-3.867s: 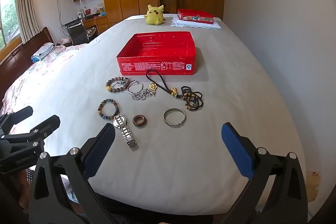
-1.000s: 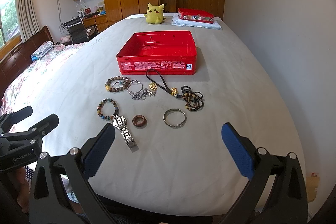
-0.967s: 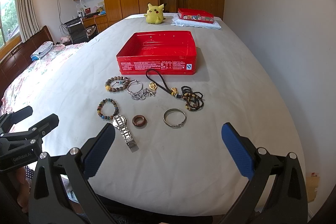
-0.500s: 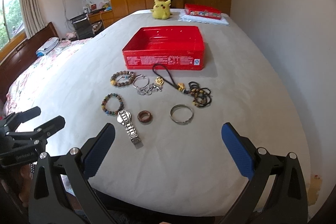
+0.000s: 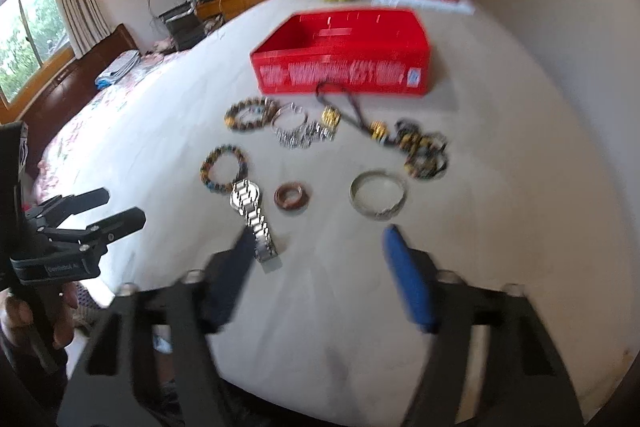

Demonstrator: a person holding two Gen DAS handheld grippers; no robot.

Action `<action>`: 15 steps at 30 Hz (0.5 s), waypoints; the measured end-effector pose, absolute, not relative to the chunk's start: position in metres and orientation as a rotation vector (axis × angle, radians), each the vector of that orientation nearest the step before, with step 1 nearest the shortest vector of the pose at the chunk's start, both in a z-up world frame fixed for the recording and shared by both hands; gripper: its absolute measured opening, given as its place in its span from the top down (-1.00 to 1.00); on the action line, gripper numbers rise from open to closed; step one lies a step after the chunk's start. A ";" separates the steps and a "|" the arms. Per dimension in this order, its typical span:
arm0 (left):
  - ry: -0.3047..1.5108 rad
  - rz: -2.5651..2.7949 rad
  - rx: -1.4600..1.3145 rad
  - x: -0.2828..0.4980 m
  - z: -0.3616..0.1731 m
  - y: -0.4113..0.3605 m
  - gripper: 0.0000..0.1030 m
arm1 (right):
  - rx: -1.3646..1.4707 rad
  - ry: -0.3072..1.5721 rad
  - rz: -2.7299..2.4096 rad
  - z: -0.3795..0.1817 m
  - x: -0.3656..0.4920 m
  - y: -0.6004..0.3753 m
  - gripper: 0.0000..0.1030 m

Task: Organize jewelry
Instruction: 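Move left tool to the multicolored bead bracelet while right tool approaches the silver bangle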

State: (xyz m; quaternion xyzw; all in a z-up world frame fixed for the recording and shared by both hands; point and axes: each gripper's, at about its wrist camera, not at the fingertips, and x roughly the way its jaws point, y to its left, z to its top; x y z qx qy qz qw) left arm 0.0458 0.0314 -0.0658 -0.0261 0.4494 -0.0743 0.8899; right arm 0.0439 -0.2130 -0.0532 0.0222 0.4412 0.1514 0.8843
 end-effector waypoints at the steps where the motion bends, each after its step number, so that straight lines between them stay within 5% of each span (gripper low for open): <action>1: 0.936 -0.166 -0.056 0.049 -0.068 0.031 -0.92 | 0.054 0.933 0.325 -0.059 0.048 -0.214 -0.18; 15: 1.001 -0.214 0.024 0.105 -0.113 0.012 -0.79 | 0.034 0.998 0.237 -0.101 0.097 -0.231 -0.35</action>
